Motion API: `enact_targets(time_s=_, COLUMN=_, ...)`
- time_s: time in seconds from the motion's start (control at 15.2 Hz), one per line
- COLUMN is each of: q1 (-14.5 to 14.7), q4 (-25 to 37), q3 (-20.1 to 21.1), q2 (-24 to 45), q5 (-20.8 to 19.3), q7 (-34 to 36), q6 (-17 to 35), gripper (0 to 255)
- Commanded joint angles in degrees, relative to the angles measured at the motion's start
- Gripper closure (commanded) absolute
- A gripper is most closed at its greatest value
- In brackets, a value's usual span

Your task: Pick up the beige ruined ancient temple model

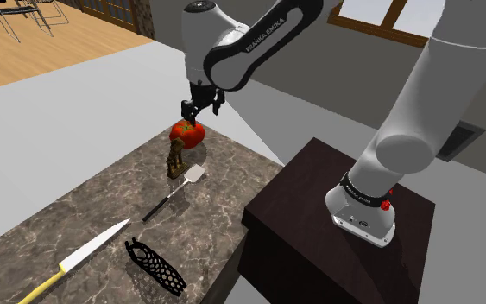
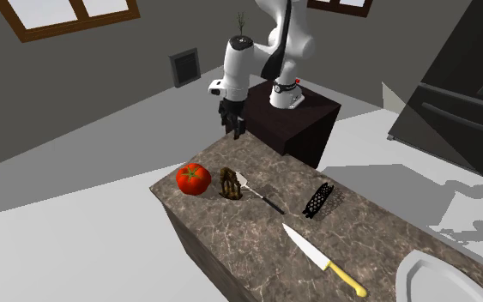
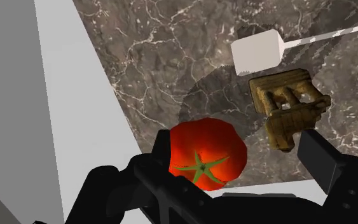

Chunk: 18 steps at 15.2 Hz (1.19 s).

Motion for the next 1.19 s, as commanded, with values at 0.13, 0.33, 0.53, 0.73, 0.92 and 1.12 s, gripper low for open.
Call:
enact_targets(time_s=0.13, q1=2.04, q4=6.38, q3=-1.04, q2=9.53, q5=-5.42, q7=5.20, q6=2.86, gripper=0)
enact_targets(time_s=0.33, q1=4.18, q4=12.03, q3=-2.40, q2=16.28, q5=-8.42, q7=8.06, q6=3.96, gripper=0)
enact_targets(time_s=0.53, q1=6.41, q4=18.36, q3=-3.80, q2=22.94, q5=-10.56, q7=10.11, q6=4.51, gripper=0)
enact_targets(time_s=0.73, q1=7.44, q4=20.63, q3=-4.70, q2=26.16, q5=-11.62, q7=11.09, q6=5.55, gripper=0)
enact_targets(time_s=0.92, q1=7.94, q4=20.97, q3=-5.41, q2=27.94, q5=-12.48, q7=11.84, q6=6.96, gripper=0)
enact_targets(time_s=1.12, q1=8.38, q4=21.35, q3=-6.03, q2=29.52, q5=-13.19, q7=12.48, q6=8.14, gripper=0)
